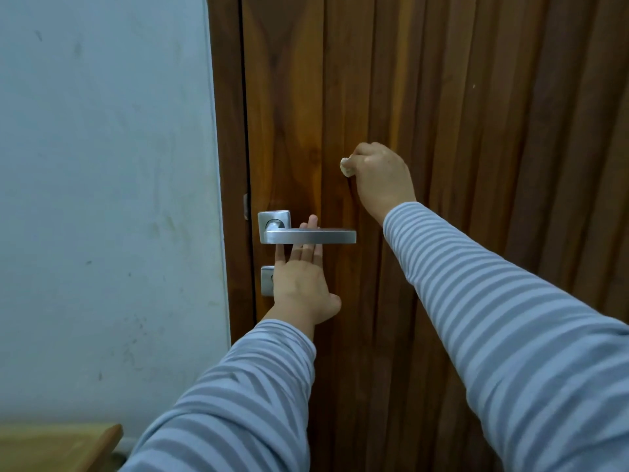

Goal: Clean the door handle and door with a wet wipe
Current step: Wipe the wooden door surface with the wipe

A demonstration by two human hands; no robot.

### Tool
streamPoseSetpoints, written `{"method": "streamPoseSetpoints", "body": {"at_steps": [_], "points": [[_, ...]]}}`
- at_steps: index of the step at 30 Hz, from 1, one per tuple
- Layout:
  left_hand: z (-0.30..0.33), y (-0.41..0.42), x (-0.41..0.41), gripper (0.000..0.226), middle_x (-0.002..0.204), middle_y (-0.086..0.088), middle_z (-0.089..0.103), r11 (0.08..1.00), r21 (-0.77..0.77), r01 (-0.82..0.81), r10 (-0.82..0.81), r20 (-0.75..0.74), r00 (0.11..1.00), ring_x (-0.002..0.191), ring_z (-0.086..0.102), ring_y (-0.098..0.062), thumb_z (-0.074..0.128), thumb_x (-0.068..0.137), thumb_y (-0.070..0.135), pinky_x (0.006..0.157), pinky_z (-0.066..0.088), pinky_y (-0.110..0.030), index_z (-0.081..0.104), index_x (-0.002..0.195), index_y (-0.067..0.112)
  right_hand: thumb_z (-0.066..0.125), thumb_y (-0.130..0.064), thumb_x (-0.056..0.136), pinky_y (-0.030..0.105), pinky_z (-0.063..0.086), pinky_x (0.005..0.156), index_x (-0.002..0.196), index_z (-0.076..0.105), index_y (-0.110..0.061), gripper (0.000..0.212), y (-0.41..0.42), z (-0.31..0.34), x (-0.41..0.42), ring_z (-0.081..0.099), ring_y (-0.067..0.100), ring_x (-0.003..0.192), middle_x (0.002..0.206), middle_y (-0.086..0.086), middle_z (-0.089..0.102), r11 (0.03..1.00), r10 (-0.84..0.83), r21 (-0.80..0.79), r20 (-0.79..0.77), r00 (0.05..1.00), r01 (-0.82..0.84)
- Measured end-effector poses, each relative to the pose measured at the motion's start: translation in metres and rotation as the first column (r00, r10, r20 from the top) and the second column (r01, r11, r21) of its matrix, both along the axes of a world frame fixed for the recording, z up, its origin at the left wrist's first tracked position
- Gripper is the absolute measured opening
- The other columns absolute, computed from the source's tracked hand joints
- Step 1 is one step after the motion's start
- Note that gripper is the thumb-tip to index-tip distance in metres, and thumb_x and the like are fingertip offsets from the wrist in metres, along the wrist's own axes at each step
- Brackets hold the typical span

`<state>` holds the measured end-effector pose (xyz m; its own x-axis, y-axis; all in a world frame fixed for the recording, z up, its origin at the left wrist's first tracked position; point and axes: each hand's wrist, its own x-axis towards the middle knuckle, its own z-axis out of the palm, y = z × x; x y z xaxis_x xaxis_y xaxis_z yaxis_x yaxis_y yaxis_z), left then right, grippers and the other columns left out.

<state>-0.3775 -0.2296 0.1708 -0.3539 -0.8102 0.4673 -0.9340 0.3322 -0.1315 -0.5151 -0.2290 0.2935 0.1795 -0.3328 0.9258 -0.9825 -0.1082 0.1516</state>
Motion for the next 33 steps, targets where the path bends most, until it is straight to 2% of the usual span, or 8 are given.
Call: {"method": "streamPoseSetpoints", "body": {"at_steps": [3, 7, 13, 18, 21, 25, 29, 33], "points": [[-0.001, 0.0, 0.0, 0.101, 0.155, -0.008, -0.038, 1.0, -0.009, 0.001, -0.001, -0.008, 1.0, 0.148, -0.022, -0.022, 0.047, 0.087, 0.054, 0.12, -0.004, -0.053, -0.013, 0.155, 0.009, 0.059, -0.015, 0.092, 0.027, 0.04, 0.064, 0.089, 0.073, -0.007, 0.016, -0.002, -0.024, -0.003, 0.052, 0.019, 0.075, 0.079, 0.006, 0.062, 1.0, 0.016, -0.001, 0.031, 0.999, -0.016], [-0.002, 0.001, 0.001, 0.101, 0.157, -0.008, -0.034, 1.0, -0.017, 0.003, -0.003, -0.006, 1.0, 0.148, -0.022, -0.023, 0.047, 0.088, 0.054, 0.119, -0.006, -0.053, -0.013, 0.155, 0.009, 0.064, -0.014, 0.088, 0.025, 0.031, 0.067, 0.091, 0.074, -0.011, 0.011, -0.005, -0.06, -0.006, 0.053, 0.021, 0.074, 0.076, 0.004, 0.062, 1.0, 0.02, 0.005, 0.085, 0.996, -0.021], [-0.003, 0.0, -0.001, 0.102, 0.156, -0.008, -0.035, 1.0, -0.01, 0.001, -0.002, -0.026, 1.0, 0.148, -0.023, -0.023, 0.048, 0.088, 0.055, 0.119, -0.005, -0.053, -0.016, 0.154, 0.01, 0.063, -0.001, 0.082, 0.032, 0.041, 0.068, 0.091, 0.072, -0.004, 0.013, 0.005, -0.101, -0.005, 0.056, 0.025, 0.075, 0.075, 0.009, 0.063, 0.997, 0.039, 0.065, 0.119, 0.992, -0.047], [-0.002, 0.0, -0.001, 0.104, 0.16, -0.008, -0.028, 1.0, 0.0, -0.008, 0.008, -0.026, 1.0, 0.148, -0.021, -0.022, 0.05, 0.087, 0.053, 0.119, -0.007, -0.052, -0.016, 0.155, 0.01, 0.069, 0.0, 0.079, 0.027, 0.033, 0.066, 0.09, 0.074, -0.011, 0.017, 0.002, -0.131, -0.006, 0.054, 0.022, 0.07, 0.071, 0.003, 0.06, 0.995, 0.054, 0.075, 0.171, 0.984, -0.067], [-0.003, -0.001, -0.001, 0.104, 0.16, -0.007, -0.028, 1.0, -0.005, -0.011, 0.01, -0.028, 1.0, 0.149, -0.02, -0.021, 0.051, 0.086, 0.054, 0.119, -0.009, -0.052, -0.015, 0.155, 0.01, 0.071, 0.0, 0.078, 0.026, 0.033, 0.065, 0.089, 0.074, -0.009, 0.015, 0.001, -0.144, -0.005, 0.053, 0.021, 0.067, 0.068, 0.003, 0.059, 0.996, 0.063, 0.057, 0.194, 0.979, -0.075], [-0.005, -0.003, -0.001, 0.105, 0.163, -0.007, -0.018, 1.0, 0.013, -0.009, 0.01, -0.019, 1.0, 0.15, -0.014, -0.022, 0.051, 0.086, 0.055, 0.119, -0.009, -0.053, -0.014, 0.155, 0.011, 0.071, 0.0, 0.077, 0.026, 0.033, 0.064, 0.087, 0.075, -0.009, 0.013, 0.002, -0.163, -0.003, 0.053, 0.022, 0.066, 0.068, 0.004, 0.059, 0.994, 0.061, 0.078, 0.207, 0.976, -0.079], [-0.004, -0.001, 0.001, 0.106, 0.163, -0.008, -0.018, 1.0, -0.002, -0.022, 0.022, 0.015, 1.0, 0.15, -0.014, -0.022, 0.053, 0.086, 0.052, 0.12, -0.007, -0.053, -0.016, 0.155, 0.01, 0.07, 0.004, 0.075, 0.027, 0.034, 0.064, 0.087, 0.074, -0.008, 0.018, 0.004, -0.187, -0.005, 0.053, 0.023, 0.067, 0.067, 0.004, 0.057, 0.99, 0.054, 0.118, 0.23, 0.972, -0.083], [-0.002, 0.001, 0.001, 0.106, 0.16, -0.008, -0.027, 0.999, 0.013, -0.03, 0.029, 0.034, 0.999, 0.15, -0.017, -0.022, 0.05, 0.087, 0.055, 0.12, -0.007, -0.053, -0.018, 0.154, 0.009, 0.071, 0.005, 0.074, 0.026, 0.032, 0.064, 0.087, 0.074, -0.009, 0.02, 0.007, -0.207, -0.003, 0.052, 0.022, 0.064, 0.065, 0.004, 0.054, 0.984, 0.044, 0.156, 0.252, 0.967, -0.086]]}}
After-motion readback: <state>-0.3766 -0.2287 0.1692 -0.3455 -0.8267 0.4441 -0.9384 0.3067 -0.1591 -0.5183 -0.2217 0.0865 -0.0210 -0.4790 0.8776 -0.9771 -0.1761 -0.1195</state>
